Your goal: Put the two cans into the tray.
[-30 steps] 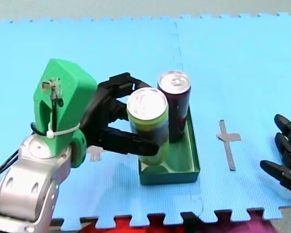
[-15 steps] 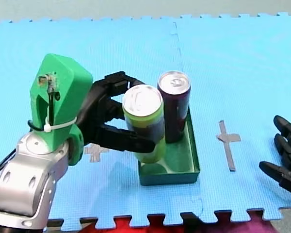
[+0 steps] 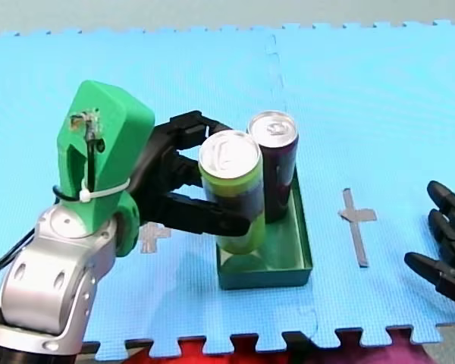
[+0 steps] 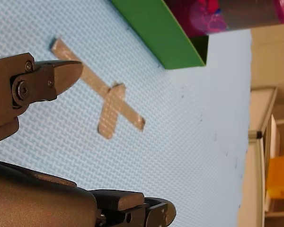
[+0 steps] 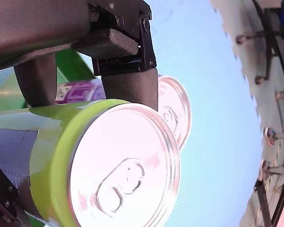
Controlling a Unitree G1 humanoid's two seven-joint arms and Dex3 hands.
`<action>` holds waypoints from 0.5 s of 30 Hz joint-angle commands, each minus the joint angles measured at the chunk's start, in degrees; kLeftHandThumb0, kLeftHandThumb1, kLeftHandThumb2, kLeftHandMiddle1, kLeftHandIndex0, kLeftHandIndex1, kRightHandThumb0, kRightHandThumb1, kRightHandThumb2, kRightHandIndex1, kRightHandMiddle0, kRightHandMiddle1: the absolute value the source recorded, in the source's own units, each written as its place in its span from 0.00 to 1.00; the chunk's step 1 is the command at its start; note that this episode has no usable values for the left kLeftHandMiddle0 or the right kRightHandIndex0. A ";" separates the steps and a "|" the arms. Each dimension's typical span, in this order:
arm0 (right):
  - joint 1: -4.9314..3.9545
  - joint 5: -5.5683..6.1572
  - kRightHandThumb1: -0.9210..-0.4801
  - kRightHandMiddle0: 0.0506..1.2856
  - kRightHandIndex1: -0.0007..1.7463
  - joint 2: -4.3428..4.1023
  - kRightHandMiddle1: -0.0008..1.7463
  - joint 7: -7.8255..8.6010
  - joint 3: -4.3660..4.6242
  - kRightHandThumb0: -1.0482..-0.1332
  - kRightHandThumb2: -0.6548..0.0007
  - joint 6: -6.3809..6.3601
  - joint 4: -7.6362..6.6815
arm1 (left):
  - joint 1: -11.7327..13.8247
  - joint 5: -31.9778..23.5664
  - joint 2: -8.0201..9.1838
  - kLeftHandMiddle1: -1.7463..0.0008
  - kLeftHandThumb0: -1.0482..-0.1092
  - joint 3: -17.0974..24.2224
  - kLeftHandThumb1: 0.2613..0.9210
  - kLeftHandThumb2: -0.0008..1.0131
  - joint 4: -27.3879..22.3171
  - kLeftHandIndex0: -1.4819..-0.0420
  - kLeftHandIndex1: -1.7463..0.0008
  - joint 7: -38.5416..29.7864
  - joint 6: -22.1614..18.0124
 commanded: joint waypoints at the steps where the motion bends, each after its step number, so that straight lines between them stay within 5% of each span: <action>1: 1.04 -0.73 0.00 0.10 0.00 0.74 0.00 0.31 0.52 0.00 0.84 1.88 1.41 | -0.98 -0.52 -0.63 0.00 0.88 -0.20 0.80 0.00 0.26 0.66 0.00 -0.42 -1.83; 15: 0.58 -0.64 0.00 0.10 0.00 0.53 0.00 0.52 0.24 0.00 0.83 1.30 2.07 | -1.18 0.21 -1.64 0.00 0.88 -1.78 0.81 0.01 1.61 0.66 0.00 -0.63 -4.12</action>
